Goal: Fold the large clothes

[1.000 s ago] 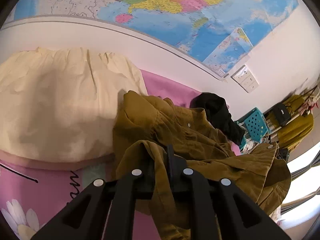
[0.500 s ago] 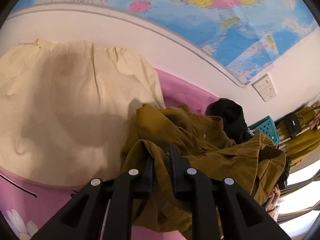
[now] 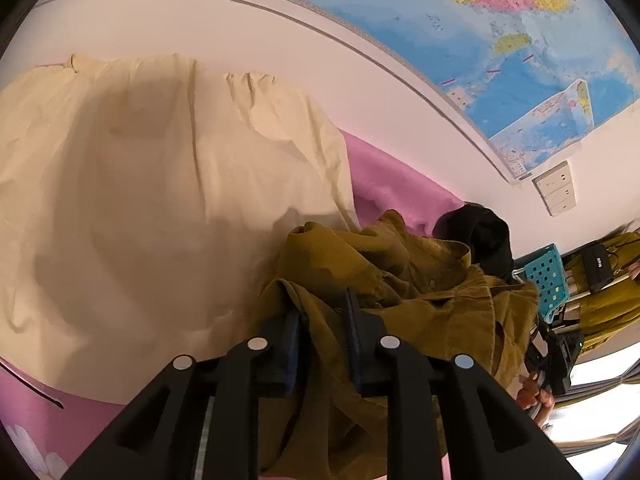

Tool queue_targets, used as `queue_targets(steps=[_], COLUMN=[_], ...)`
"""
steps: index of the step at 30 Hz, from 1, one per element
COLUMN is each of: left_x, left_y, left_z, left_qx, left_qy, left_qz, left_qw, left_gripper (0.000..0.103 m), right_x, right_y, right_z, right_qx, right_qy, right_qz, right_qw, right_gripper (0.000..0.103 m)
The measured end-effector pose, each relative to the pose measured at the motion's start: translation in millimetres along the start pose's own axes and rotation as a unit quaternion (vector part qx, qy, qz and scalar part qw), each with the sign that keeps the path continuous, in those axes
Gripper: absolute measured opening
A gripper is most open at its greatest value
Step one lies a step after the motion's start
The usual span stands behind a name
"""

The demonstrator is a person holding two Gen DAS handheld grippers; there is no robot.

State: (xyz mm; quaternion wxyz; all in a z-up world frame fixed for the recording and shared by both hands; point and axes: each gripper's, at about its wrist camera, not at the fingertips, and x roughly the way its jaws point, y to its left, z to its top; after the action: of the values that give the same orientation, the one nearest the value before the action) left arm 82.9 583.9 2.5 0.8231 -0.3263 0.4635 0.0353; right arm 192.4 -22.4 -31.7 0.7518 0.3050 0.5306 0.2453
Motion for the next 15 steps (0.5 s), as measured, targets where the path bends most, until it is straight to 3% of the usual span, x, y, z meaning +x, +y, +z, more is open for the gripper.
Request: queue_targets(steps=[3,5,7,8,10,12,14,15], left_x=[-5,-13,-22,-29,-50,-63,-70,-70], left_y=[-3,-6,-10,-11,-15,-22,-39,-48], left_z=[-4,-9,-14,-17,-27,-37,-50,-56], left_qx=[0.007,0.02,0.026,0.03,0.048,0.077,0.123,0.144], left_qy=[-0.009,-0.025,-0.042,-0.055,-0.091,-0.107,-0.115,-0.116], left_qz=[-0.003,-0.009,-0.022,-0.032,-0.044,-0.053,-0.032,-0.017], left_qw=[0.9999,0.9994,0.9985,0.9975,0.9937,0.9899,0.9853,0.9826], left_gripper=[0.024,0.03,0.052,0.057,0.063,0.068,0.068,0.068], right_x=[2,15,38,50,65,74,75,70], right_y=[31,48,60,61,58,54,56,59], right_z=[-17,-31,-45,-50,-55,-56,-54,-49], right_qx=[-0.091,-0.15,-0.204,-0.223,-0.238,-0.25,-0.261,-0.266], right_qy=[0.009,0.04,0.08,0.091,0.112,0.119,0.106,0.085], right_qz=[-0.027,-0.043,-0.085,-0.106,-0.121,-0.131,-0.144,-0.151], right_qw=[0.995,0.987,0.972,0.965,0.957,0.952,0.949,0.948], right_gripper=[0.061,0.069,0.071,0.068,0.049,0.015,0.002,0.002])
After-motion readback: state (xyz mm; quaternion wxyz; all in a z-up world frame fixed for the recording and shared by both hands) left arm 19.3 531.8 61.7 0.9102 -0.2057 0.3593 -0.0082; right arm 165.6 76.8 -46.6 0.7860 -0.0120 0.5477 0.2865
